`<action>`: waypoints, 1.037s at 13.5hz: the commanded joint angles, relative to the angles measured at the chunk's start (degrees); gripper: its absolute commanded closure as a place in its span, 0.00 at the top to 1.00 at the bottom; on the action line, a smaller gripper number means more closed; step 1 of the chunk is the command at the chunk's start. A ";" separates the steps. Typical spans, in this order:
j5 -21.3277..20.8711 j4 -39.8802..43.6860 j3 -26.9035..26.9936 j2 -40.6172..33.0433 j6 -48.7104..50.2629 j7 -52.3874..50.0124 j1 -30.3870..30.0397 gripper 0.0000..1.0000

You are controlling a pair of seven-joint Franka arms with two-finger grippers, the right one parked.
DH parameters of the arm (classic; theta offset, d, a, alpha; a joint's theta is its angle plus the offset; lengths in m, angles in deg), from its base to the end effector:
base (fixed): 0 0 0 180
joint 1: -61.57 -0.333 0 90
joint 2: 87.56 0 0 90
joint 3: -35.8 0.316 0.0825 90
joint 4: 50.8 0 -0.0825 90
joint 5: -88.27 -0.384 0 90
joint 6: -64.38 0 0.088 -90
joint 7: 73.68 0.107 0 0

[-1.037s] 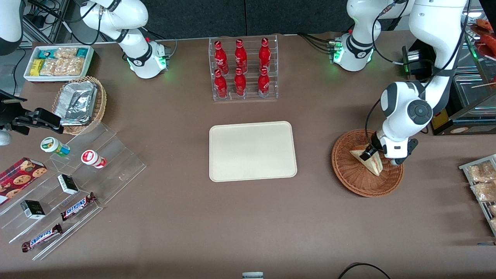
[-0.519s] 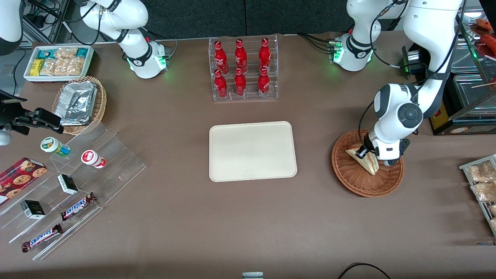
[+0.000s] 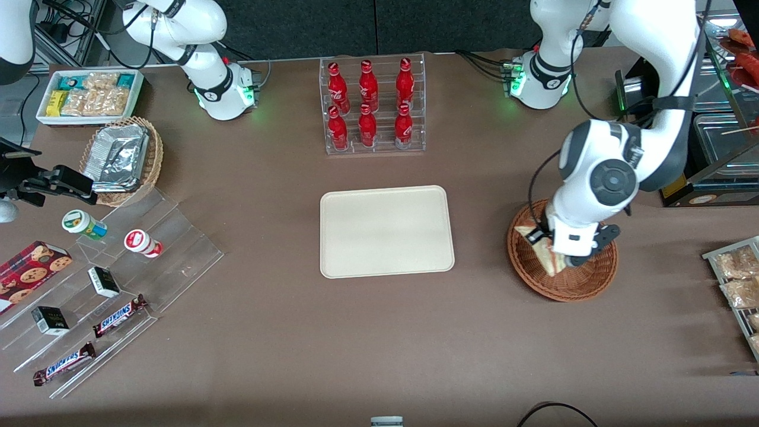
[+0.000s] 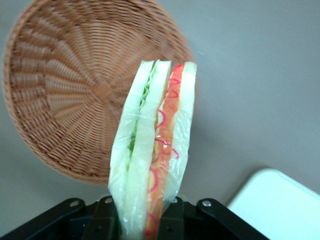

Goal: Place sandwich from basket to tray
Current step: 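Lift the sandwich and carry it over the white tray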

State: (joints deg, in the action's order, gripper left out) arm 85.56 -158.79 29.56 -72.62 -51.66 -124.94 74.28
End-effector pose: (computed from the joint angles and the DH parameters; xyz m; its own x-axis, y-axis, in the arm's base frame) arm 0.5720 -0.1904 0.3616 0.8529 0.5181 -0.0649 0.5110 -0.8538 -0.0996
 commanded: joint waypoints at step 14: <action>3.94 28.45 0.35 26.98 1.61 -7.10 25.79 0.00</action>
State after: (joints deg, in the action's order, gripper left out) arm 89.28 -132.79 29.09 -47.28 -50.69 -131.37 99.59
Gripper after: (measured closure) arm 0.806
